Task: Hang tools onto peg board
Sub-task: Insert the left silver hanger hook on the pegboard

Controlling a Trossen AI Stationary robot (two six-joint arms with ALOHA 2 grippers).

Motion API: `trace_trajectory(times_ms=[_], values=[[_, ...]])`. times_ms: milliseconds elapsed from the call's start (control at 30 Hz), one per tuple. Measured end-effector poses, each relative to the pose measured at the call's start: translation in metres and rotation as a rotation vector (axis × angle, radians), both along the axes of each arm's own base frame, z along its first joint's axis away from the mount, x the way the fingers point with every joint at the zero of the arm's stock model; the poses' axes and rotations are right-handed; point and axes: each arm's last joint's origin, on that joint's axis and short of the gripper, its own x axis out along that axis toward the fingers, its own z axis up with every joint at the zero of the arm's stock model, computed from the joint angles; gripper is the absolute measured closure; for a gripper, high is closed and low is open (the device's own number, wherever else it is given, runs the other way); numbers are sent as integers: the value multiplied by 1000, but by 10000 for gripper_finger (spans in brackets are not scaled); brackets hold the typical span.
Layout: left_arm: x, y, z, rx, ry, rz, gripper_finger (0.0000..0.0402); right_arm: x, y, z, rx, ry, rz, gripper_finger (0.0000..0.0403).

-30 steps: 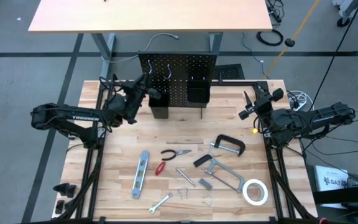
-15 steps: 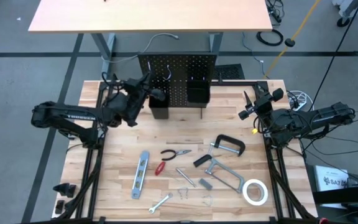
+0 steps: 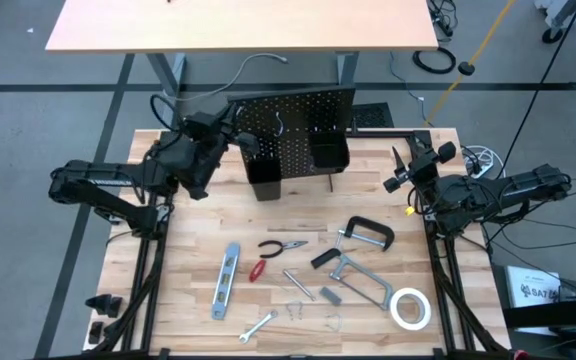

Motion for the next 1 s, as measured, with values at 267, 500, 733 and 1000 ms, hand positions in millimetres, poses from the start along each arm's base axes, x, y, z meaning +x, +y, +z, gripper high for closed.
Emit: trace_trajectory(times_ms=[267, 500, 733, 1000], values=[[2, -11, -5, 5, 55, -50, 386, 0, 0, 0, 0, 1, 0, 236], [-1, -45, -8, 19, 114, -192, 397, 0, 0, 0, -1, 3, 0, 236], [-7, -77, -24, -21, 192, -358, 397, 0, 0, 0, 9, -15, 0, 236], [-22, -84, -105, -380, 305, -411, 398, 3, 1, -1, 45, -59, 97, 236]])
